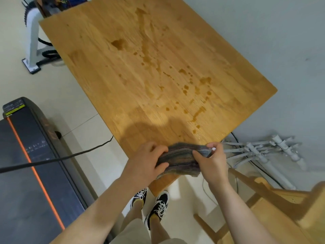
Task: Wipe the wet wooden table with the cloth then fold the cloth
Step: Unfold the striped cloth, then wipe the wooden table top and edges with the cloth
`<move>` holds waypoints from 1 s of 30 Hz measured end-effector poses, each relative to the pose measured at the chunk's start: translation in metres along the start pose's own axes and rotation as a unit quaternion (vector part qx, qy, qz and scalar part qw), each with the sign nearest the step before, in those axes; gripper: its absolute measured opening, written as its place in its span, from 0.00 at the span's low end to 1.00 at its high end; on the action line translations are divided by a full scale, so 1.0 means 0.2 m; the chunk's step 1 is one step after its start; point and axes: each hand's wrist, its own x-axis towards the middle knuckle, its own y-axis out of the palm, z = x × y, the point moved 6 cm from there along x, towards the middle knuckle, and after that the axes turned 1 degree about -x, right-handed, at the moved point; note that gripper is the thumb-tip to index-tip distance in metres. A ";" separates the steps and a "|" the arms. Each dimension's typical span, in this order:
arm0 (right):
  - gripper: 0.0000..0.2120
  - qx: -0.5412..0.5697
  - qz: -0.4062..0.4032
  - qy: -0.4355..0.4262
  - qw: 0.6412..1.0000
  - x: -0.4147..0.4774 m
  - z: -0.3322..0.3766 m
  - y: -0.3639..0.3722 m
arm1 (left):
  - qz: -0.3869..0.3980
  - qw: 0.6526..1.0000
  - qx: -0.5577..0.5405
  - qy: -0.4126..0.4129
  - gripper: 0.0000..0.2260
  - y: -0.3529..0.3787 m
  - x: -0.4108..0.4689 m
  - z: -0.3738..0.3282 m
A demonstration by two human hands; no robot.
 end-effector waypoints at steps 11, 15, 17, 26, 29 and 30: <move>0.16 -0.335 -0.070 -0.233 0.910 -0.08 0.18 0.12 | -0.091 0.995 0.023 0.044 0.14 0.11 -0.02 -0.04; 0.36 -0.469 -0.019 -0.209 0.858 -0.26 0.01 0.37 | -0.183 0.982 0.043 -0.016 0.13 -0.09 0.00 0.19; 0.36 -0.487 -0.005 -0.225 0.844 -0.31 0.00 0.44 | -0.266 0.957 0.048 -0.110 0.11 -0.22 0.03 0.41; 0.40 -0.467 0.023 -0.350 0.812 -0.26 0.29 0.89 | -0.315 0.762 -0.380 -0.419 0.18 -0.36 0.25 0.89; 0.38 -0.453 0.012 -0.373 0.810 -0.20 0.41 1.03 | -0.351 0.758 -0.389 -0.389 0.13 -0.36 0.25 0.90; 0.38 -0.450 0.014 -0.384 0.806 -0.18 0.46 1.08 | -0.338 0.765 -0.398 -0.377 0.12 -0.36 0.25 0.92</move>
